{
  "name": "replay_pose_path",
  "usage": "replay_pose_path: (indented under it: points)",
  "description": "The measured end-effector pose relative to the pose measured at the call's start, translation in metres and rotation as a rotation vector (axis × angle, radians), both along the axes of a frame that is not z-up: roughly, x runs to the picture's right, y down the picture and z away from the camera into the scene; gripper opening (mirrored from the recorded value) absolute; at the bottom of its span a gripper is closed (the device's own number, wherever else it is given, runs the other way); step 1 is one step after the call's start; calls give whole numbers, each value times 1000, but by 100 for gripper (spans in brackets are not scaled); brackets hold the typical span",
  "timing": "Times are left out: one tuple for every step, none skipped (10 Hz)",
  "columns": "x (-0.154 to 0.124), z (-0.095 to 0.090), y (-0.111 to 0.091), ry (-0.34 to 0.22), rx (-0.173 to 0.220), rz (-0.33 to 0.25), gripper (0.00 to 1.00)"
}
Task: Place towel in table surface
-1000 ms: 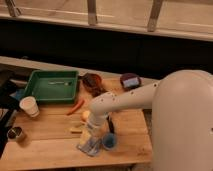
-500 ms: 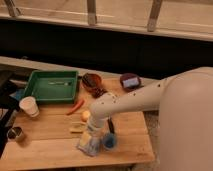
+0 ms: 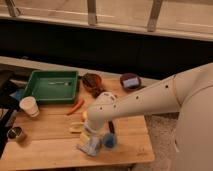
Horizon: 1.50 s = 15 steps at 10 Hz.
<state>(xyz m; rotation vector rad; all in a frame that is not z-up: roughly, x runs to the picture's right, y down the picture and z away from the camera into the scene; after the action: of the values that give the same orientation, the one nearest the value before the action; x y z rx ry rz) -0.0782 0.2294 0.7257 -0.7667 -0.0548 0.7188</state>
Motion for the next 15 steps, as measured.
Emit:
replay_pose_path:
  points:
    - [-2,6,3,-9,-10,-2,80]
    - [-6,13,6,-22,-22,-5,80]
    - [-9,17,8,-33,-34,-9,80]
    - [-11,21,10,-40,-45,-10,80]
    - [-12,24,11,-46,-53,-10,80]
    - [-15,28,13,-54,-67,-9,80]
    - [-17,33,17,-62,-82,-9,80]
    - [-21,37,21,-72,-94,-9,80]
    - [-26,41,24,-84,-105,-9,80]
    - [-28,47,28,-91,-121,-6,80]
    - [-28,50,30,-93,-129,0,80]
    - [-29,53,32,-92,-132,5,75]
    - [-30,54,34,-88,-130,4,66]
    - [-31,55,34,-86,-127,3,55]
    - [-31,55,33,-85,-127,4,47]
